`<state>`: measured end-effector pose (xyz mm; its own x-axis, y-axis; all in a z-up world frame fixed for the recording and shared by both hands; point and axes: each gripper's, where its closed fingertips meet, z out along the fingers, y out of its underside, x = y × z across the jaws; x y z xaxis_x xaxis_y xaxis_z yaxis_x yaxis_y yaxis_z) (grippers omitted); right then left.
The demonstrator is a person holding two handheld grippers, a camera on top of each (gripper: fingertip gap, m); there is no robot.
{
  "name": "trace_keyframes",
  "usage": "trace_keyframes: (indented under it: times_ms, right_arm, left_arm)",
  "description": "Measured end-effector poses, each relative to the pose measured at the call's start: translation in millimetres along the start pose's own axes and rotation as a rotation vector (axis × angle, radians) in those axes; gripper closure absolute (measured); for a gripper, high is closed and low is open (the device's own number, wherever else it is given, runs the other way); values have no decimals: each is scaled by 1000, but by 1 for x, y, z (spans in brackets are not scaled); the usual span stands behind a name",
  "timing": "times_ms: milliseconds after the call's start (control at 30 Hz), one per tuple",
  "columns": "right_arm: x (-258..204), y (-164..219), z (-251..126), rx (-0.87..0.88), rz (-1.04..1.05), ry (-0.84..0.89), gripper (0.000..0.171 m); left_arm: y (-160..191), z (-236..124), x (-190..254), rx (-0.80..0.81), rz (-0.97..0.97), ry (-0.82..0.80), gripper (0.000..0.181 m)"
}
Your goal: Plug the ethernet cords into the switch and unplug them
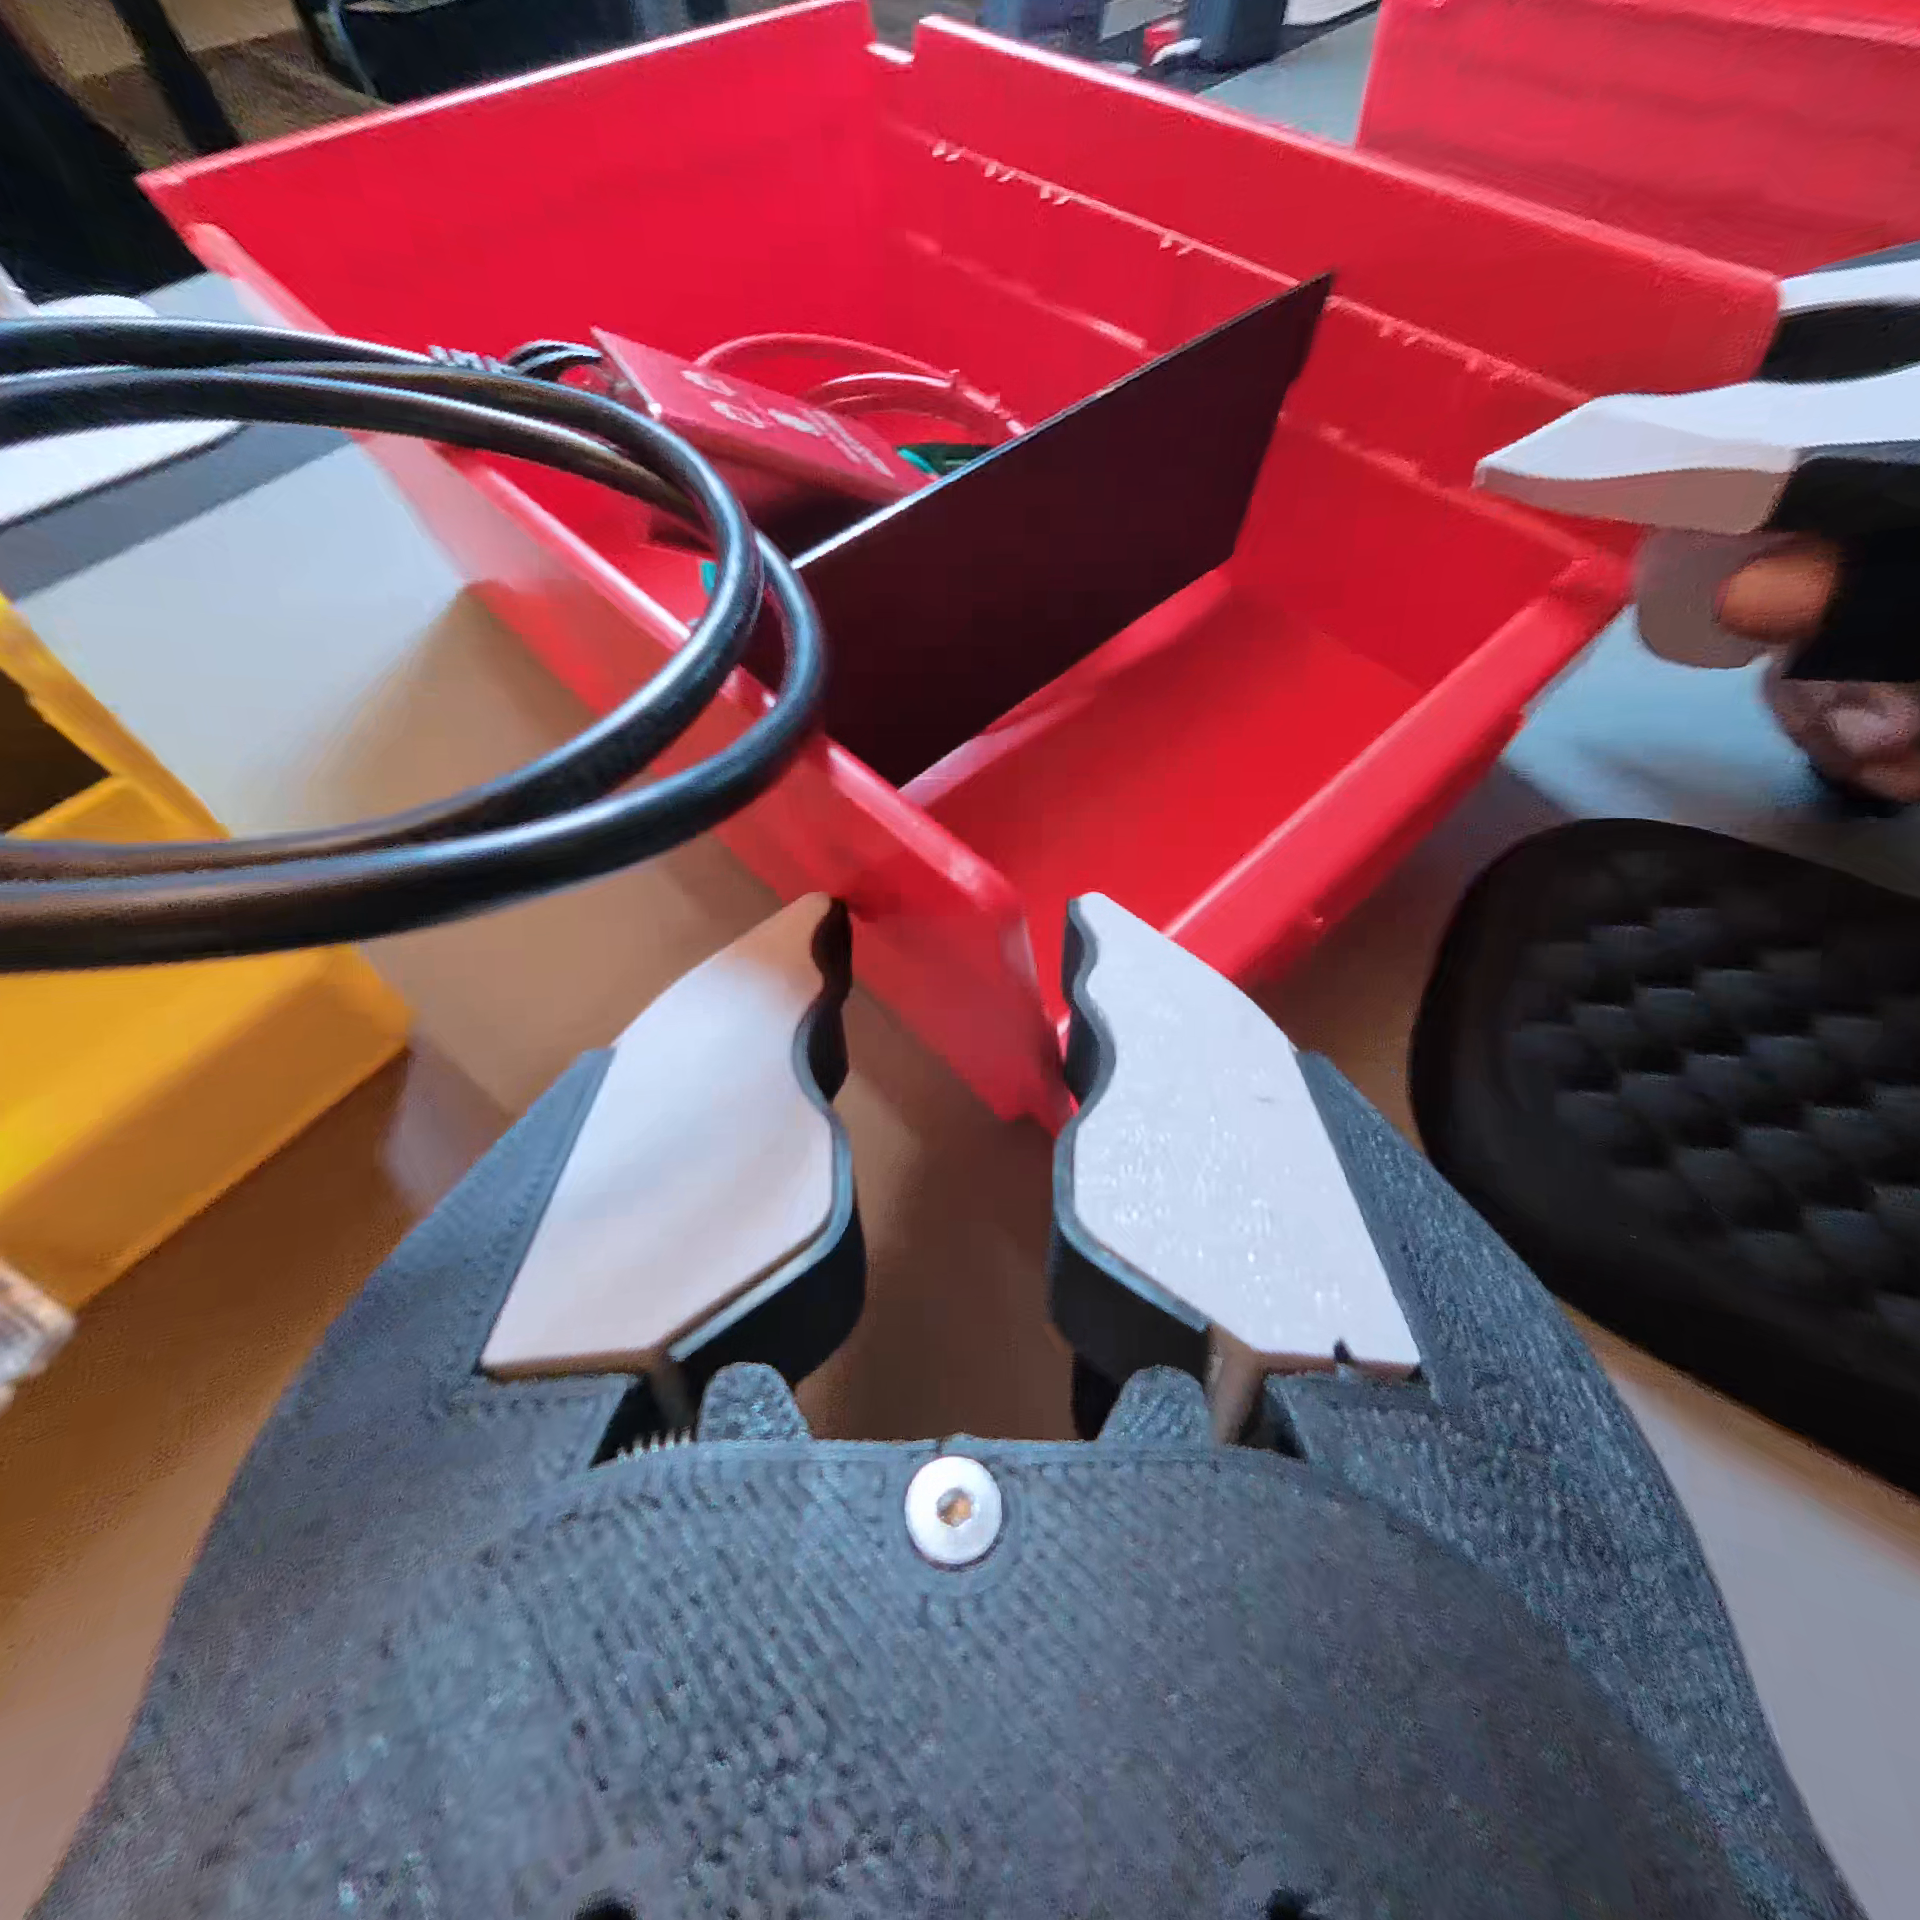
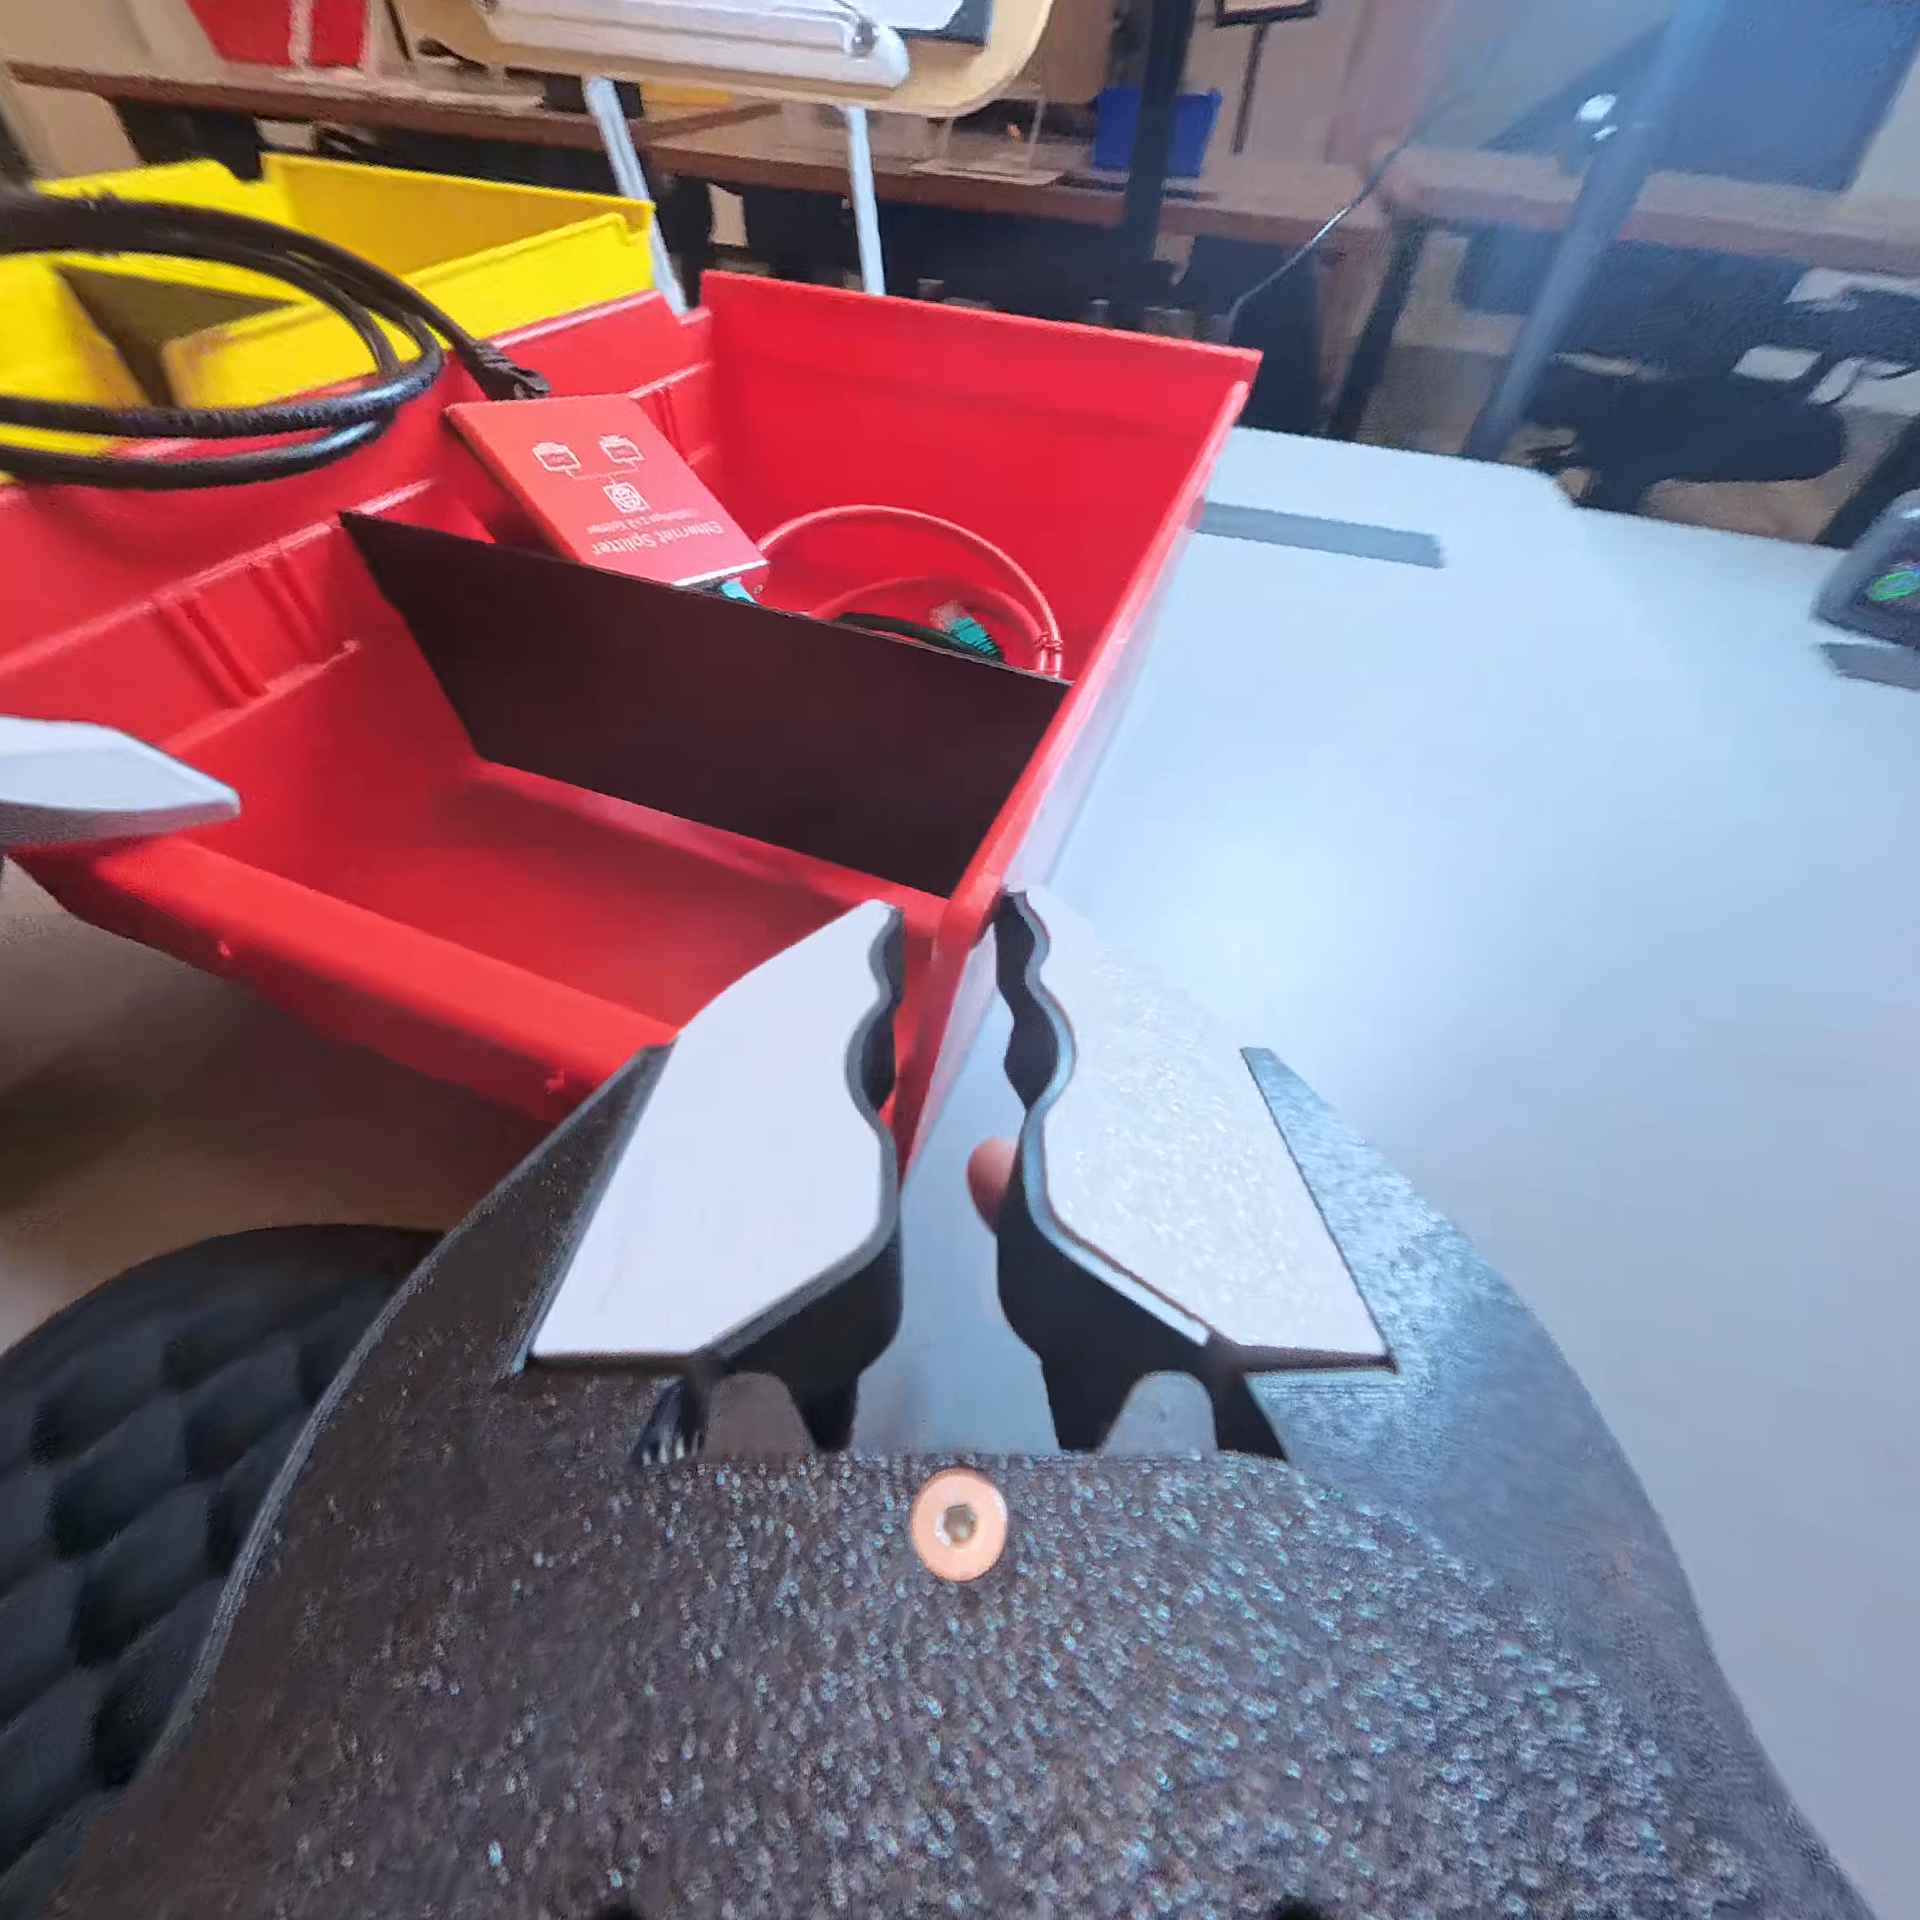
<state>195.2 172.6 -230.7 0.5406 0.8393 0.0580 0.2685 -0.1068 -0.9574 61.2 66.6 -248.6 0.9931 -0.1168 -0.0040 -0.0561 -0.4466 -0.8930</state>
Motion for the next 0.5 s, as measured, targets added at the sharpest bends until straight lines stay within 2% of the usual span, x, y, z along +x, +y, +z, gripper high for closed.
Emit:
trace_keyframes:
  times_ms: [133,267,367,500]
  right_arm:
    - [-2,-8,-8,24,-48,59,156]
    - [-12,-45,-34,132,-121,105,156]
    - [-30,-91,-57,236,-160,84,156]
    - [-76,-151,-73,374,-191,-12,156]
  left_arm:
    - [-6,-2,-4,4,55,-50,151]
    - [-30,-28,-6,83,154,-122,162]
    - [-63,-64,-10,177,165,-150,163]
    - [-101,-137,-35,305,195,-257,165]
